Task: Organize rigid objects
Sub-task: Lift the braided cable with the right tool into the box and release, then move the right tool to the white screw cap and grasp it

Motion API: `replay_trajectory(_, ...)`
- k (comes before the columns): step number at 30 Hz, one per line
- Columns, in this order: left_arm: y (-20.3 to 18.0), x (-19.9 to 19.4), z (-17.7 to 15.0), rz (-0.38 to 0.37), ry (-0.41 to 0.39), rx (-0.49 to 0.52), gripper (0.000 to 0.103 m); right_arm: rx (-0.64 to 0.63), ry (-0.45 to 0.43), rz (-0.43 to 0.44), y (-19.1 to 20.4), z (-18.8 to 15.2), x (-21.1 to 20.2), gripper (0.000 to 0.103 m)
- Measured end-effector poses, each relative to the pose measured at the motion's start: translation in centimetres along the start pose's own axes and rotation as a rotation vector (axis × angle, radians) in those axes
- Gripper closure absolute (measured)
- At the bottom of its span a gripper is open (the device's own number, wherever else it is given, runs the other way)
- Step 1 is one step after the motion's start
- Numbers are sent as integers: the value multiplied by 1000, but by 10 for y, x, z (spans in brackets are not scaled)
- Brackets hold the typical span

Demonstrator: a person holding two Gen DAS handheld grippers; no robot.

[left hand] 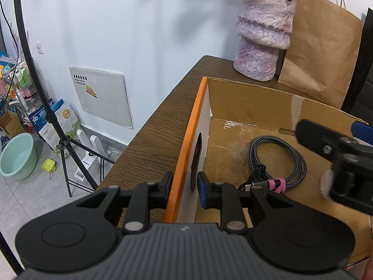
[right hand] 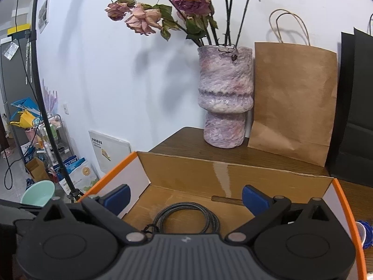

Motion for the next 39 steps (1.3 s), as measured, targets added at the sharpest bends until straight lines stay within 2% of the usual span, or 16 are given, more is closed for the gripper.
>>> replay_trajectory(12, 0, 1, -1, 6, 1, 0, 80, 56, -22, -62, -48, 1, -26, 1)
replay_trajectory(22, 1, -3, 1, 7, -6, -5, 80, 96, -51, -171, -111, -5, -63, 1)
replay_trajectory(32, 1, -3, 2, 5, -2, -7, 80, 147, -62, -306, -181, -32, -107, 0)
replay_trajectory(39, 1, -3, 2, 4, -2, -8, 80, 177, -51, -373, -211, -57, -132, 0)
Point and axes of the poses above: each gripper's, at about its wrist camera, not at the fingertips, and x roughly the way its jaws point, y to its left, z to its top, the point moved 8 cm from there along x, roughly the way its jaws point, and after that the axes turned 5 degrees about x, right-handed, at the moved point
